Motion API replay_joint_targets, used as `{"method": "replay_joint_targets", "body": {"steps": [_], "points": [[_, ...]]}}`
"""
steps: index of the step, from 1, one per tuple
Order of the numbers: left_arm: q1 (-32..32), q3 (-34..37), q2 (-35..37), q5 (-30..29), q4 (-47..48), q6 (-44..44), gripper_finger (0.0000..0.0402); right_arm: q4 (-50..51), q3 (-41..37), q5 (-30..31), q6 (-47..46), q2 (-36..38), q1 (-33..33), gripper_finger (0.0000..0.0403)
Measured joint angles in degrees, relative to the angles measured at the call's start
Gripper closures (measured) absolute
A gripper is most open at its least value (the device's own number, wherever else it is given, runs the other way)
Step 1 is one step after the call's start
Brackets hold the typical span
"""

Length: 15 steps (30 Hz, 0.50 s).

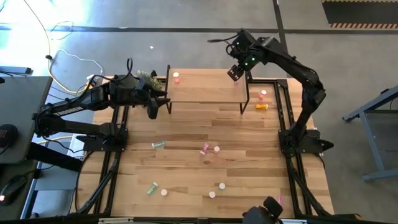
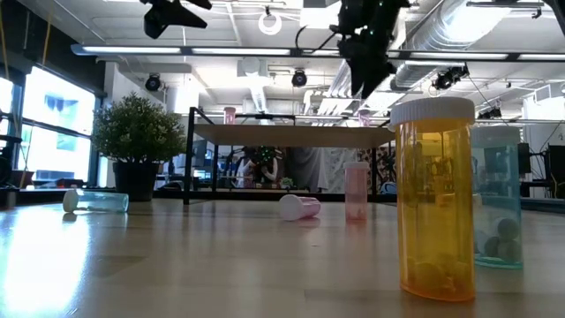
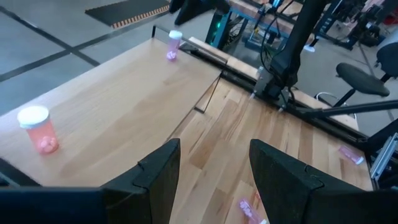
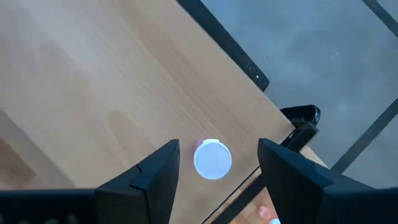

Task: Pick and place medicine bottles onto shelf by color
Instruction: Put the top left blue pill bottle on the shelf

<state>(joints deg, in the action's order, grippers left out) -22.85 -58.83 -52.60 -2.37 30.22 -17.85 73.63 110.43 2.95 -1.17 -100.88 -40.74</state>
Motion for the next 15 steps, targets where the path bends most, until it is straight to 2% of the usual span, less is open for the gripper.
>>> {"method": "replay_joint_targets", "body": {"steps": [8, 15], "points": [[0.22, 0.02, 0.00, 0.81, 7.76, -0.04, 0.0220, 8.43, 10.72, -1.08, -7.66, 0.11, 4.70, 0.0194], [4.29, 0.02, 0.00, 1.73, 18.56, 1.51, 0.0220, 9.99, 13.00, -1.15, -11.34, 0.07, 11.00, 0.0194]]}}
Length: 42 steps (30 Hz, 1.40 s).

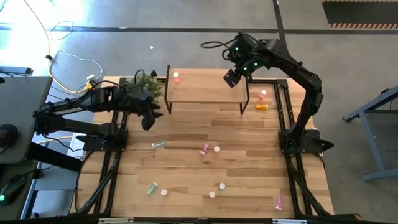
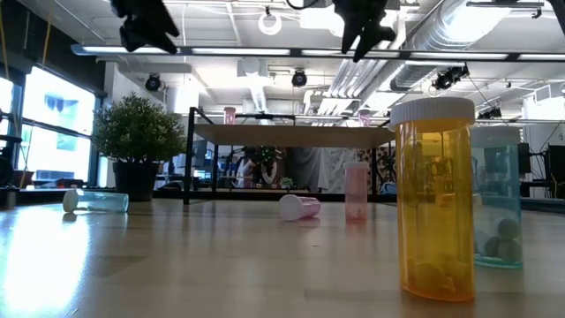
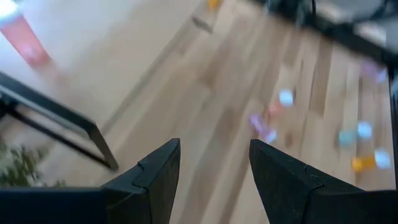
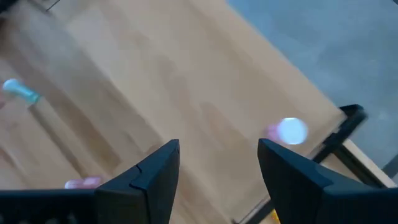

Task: Pick and place medicine bottles onto shelf by color
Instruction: Put the top left blue pill bottle on the shelf

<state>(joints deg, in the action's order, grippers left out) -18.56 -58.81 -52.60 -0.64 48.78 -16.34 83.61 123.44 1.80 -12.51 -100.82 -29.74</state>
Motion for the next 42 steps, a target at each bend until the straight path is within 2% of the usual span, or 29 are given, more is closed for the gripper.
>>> {"method": "replay_joint_targets", "body": {"steps": [10, 17, 23, 32, 42], "points": [[10.15, 0.12, 0.01, -0.19, 5.29, -0.05, 0.0220, 1.23, 0.00, -1.12, -10.85, 0.00, 6.90, 0.0194], [17.78, 6.54, 0.22, -1.47, 5.01, -4.57, 0.0220, 2.96, -0.02, -1.25, -16.30, 0.00, 14.91, 0.0194], [22.80, 11.74, 0.17, -1.51, 3.70, -8.48, 0.0220, 3.53, -1.80, 3.68, -19.50, -0.02, 21.17, 0.0194], [26.21, 17.08, -1.32, -3.16, 3.54, -14.12, 0.0220, 3.27, -3.41, 5.00, -20.27, -0.02, 23.82, 0.0194], [25.84, 18.82, -11.33, -3.63, 0.04, -14.13, 0.0220, 3.13, -3.41, 4.99, -18.72, -0.02, 23.76, 0.0194]]}}
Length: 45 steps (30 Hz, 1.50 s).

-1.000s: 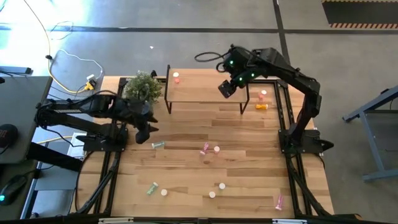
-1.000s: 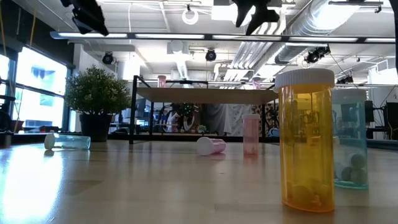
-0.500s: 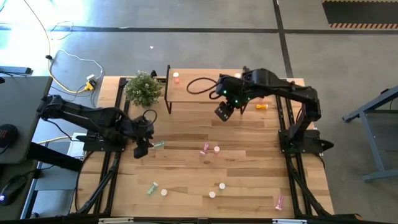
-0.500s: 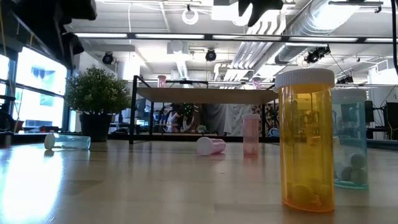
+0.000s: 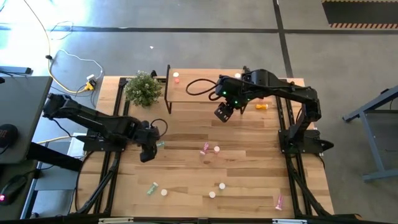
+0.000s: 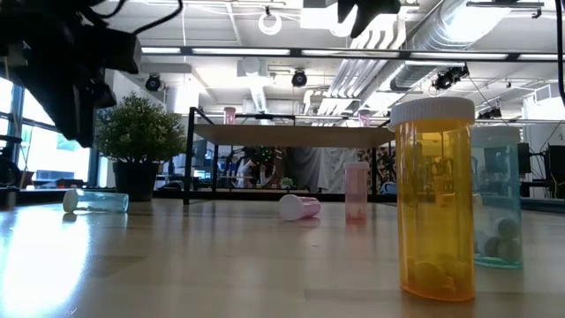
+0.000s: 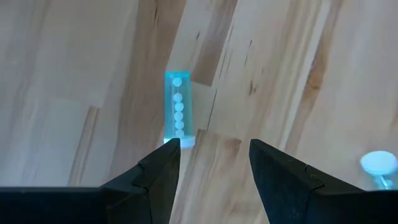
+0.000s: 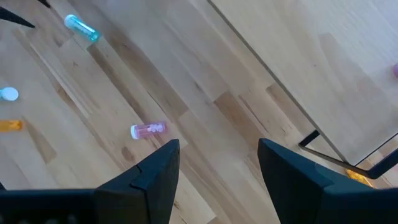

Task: Pick and place medicine bottles onto shelf by color
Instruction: Put the top left blue pill bottle on the shelf

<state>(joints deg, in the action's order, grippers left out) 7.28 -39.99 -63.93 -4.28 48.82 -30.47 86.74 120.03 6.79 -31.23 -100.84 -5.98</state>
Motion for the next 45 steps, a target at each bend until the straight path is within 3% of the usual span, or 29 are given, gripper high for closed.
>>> {"method": "replay_joint_targets", "body": {"steps": [8, 15, 28, 45], "points": [[-1.34, -0.02, -7.61, -0.86, -3.54, 3.80, 0.0220, -1.46, 0.00, 0.00, 3.26, -0.02, 0.00, 0.0194], [-3.07, -0.02, -10.04, -1.44, -3.61, 8.09, 0.0220, -1.43, 0.00, -0.02, 7.45, -0.02, 0.00, 0.0194], [-6.88, -0.04, -14.39, 2.94, -2.27, 9.15, 0.0220, -1.46, 0.00, -0.04, 12.12, -0.02, 0.00, 0.0194], [-6.97, -0.25, -22.95, 2.59, -5.57, 9.25, 0.0223, -1.69, 0.00, -0.11, 13.56, -0.02, 0.00, 0.0194]]}}
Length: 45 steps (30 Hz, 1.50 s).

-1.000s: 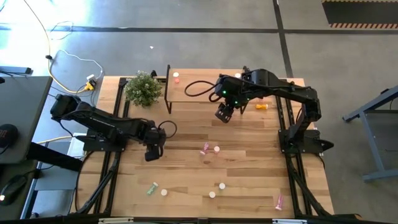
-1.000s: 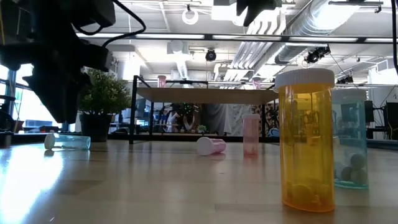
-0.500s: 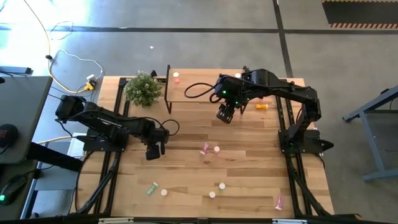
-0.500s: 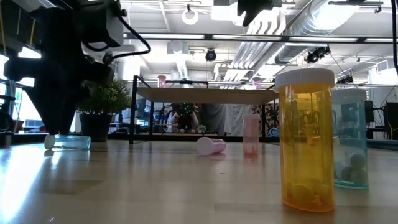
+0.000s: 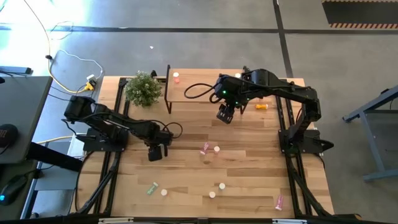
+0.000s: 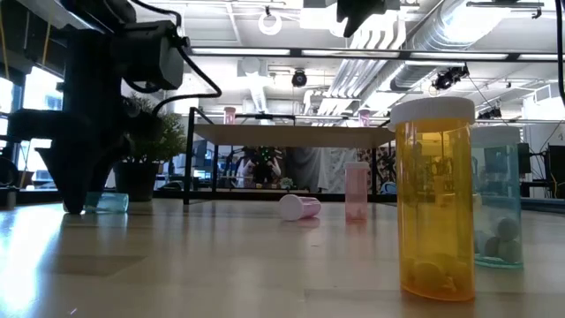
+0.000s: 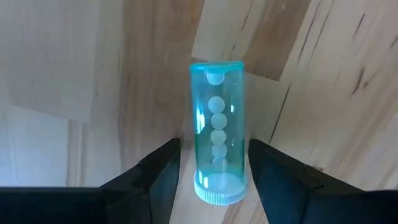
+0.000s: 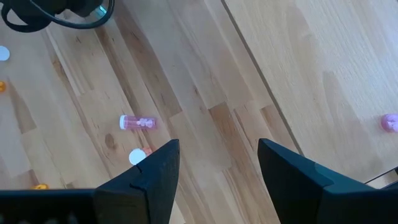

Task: Pick and place medicine bottles onto shelf by color
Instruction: Put the top left blue pill bottle on the shelf

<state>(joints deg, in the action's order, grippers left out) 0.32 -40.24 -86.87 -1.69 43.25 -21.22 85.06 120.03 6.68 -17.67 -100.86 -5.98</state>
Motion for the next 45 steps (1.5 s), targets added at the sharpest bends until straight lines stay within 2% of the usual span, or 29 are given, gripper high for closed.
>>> {"method": "replay_joint_targets", "body": {"steps": [4, 10, 13, 17, 25, 35, 45], "points": [[0.00, -0.01, -0.39, 0.82, -0.03, 0.89, 0.0250, -0.02, 0.00, -0.04, -0.01, 0.00, 0.00, 0.0194], [0.04, 0.03, -0.19, 1.21, -0.16, 1.14, 0.0320, -0.26, 0.00, -0.04, -0.14, 0.00, 0.00, 0.0194], [0.04, 0.05, -0.19, 1.02, -0.01, 1.50, 0.0337, -0.26, 0.00, -0.04, -0.22, 0.00, 0.00, 0.0194], [0.01, -0.43, -0.17, 1.64, 0.72, 1.67, 0.0330, -0.26, 0.00, -0.15, 0.35, 0.00, -0.01, 0.0194], [0.78, -6.26, 1.80, 3.47, 8.07, 3.87, 0.0322, -0.26, 0.00, -5.48, 3.43, -0.02, 0.73, 0.0194], [1.38, -17.98, 7.97, 4.15, 12.76, 6.46, 0.0321, -3.24, 0.00, -7.36, 2.74, -0.02, 2.25, 0.0194], [1.40, -31.06, 9.01, 3.41, 13.22, 11.44, 0.0321, -12.64, 0.00, -9.14, 2.71, -0.02, 5.97, 0.0194]]}}
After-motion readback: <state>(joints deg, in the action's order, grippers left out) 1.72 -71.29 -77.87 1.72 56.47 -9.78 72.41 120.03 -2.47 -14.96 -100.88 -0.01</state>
